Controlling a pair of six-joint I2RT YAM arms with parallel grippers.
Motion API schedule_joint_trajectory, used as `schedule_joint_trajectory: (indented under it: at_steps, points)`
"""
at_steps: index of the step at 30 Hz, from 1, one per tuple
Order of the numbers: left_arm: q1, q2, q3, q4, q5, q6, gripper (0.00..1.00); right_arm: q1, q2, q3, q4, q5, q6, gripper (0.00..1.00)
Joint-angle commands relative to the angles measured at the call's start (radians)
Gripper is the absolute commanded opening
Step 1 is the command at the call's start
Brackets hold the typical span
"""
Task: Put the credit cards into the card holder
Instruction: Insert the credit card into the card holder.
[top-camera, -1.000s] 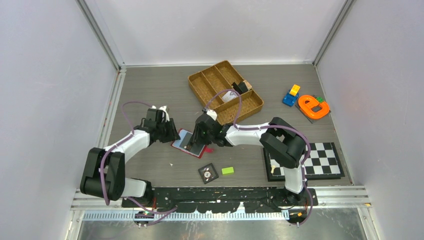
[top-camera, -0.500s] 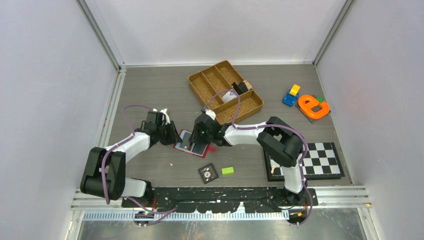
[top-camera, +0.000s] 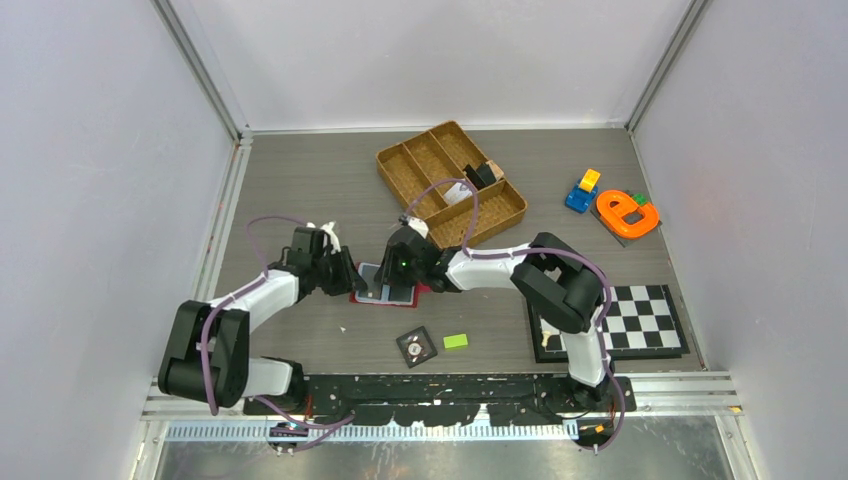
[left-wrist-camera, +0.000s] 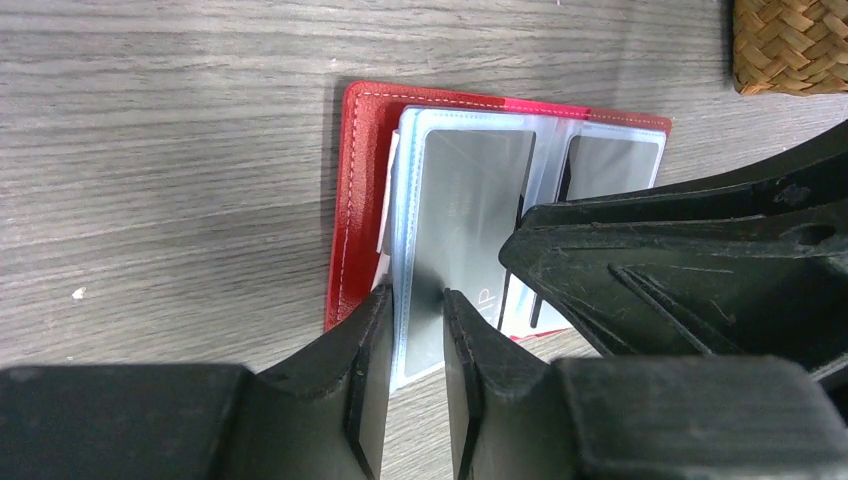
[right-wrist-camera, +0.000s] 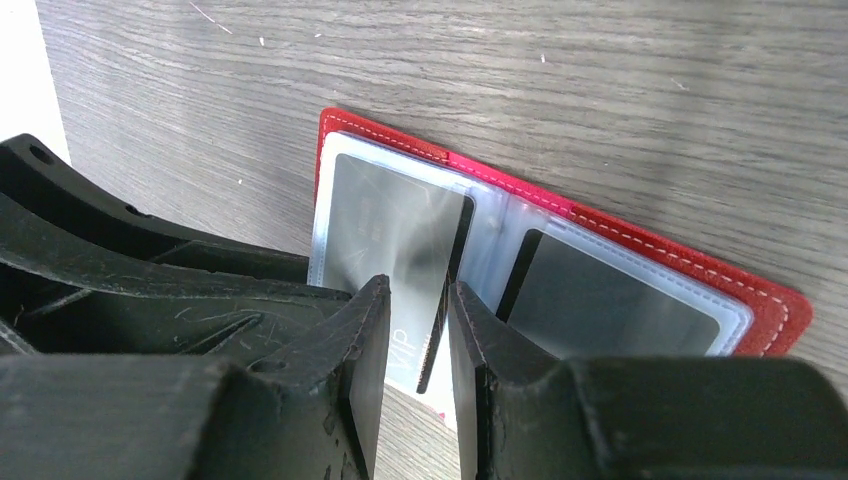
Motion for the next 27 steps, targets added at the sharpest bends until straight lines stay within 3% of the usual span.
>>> schedule_joint_trajectory:
  at_steps: [1, 5, 12, 16, 22, 27]
  points:
    - [-0.004, -0.032, -0.009, 0.014, 0.022, -0.017, 0.26, 0.018, -0.021, 0.03, 0.048, 0.0, -0.026, 0.33]
    - [-0.004, -0.052, 0.003, -0.015, 0.004, -0.008, 0.27, 0.018, -0.102, -0.01, -0.008, 0.055, -0.068, 0.41]
    - [-0.004, -0.106, 0.019, -0.086, -0.035, 0.003, 0.41, 0.011, -0.272, -0.07, -0.272, 0.211, -0.17, 0.57]
    - [-0.005, -0.124, 0.018, -0.094, -0.045, -0.003, 0.47, -0.016, -0.343, -0.144, -0.341, 0.253, -0.169, 0.65]
    - [-0.005, -0.115, 0.021, -0.102, -0.046, -0.007, 0.52, -0.057, -0.344, -0.203, -0.334, 0.211, -0.149, 0.65]
    - [-0.004, -0.114, 0.022, -0.114, -0.055, -0.008, 0.53, -0.067, -0.311, -0.203, -0.3, 0.195, -0.148, 0.56]
